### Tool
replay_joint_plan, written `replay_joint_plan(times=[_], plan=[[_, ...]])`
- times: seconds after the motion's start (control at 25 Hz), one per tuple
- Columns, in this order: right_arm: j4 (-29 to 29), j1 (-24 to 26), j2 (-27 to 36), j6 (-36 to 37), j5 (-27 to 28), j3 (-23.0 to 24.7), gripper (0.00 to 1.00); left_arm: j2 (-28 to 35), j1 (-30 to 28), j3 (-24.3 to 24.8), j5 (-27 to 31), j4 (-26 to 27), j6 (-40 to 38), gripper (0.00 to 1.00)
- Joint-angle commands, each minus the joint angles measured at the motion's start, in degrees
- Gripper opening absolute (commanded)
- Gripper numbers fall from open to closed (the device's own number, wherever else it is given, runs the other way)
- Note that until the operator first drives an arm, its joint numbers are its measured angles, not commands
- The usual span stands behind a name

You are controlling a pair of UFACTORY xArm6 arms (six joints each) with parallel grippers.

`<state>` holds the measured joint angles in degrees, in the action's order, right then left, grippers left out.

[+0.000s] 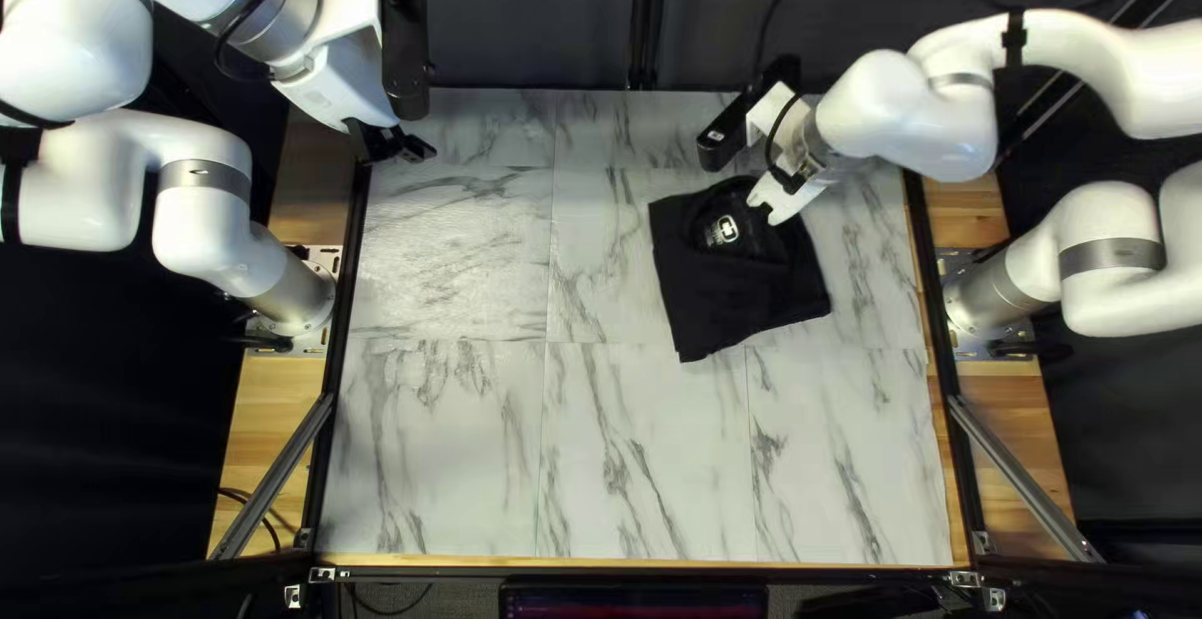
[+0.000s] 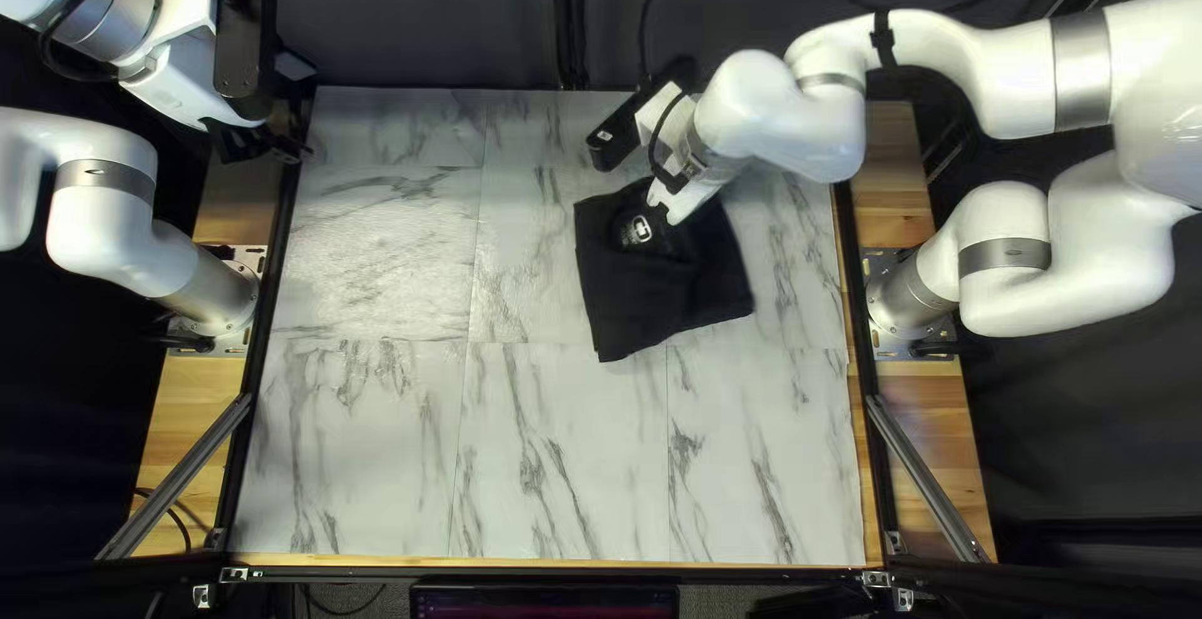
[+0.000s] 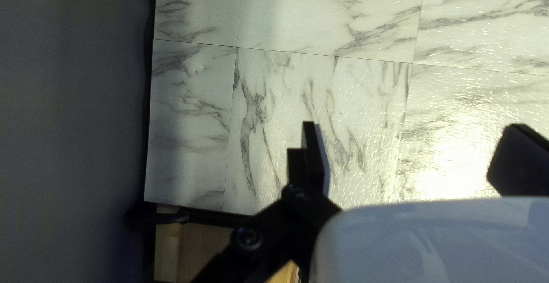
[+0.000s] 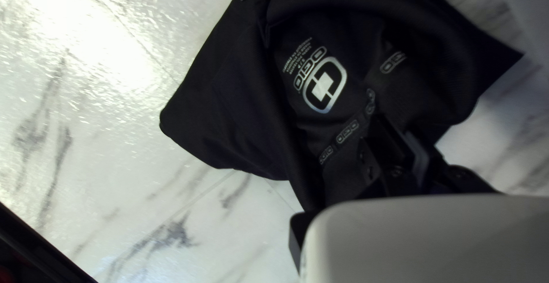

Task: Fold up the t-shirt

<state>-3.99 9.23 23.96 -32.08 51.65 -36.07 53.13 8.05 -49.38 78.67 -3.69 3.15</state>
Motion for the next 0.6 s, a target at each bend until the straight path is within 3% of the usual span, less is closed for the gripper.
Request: replay_joint_plan(times=[0.04,0.6], plan=[[-0.09,1.38,-1.47,2.19,0.64,0.40,0.00,0.00,0.00,0.00,0.00,0.00,0.00,1.00],[2.92,2.29,-2.99,3.78,-3.76,9.42,0.00,0.00,0.00,0.00,0.00,0.00,0.00,1.00]])
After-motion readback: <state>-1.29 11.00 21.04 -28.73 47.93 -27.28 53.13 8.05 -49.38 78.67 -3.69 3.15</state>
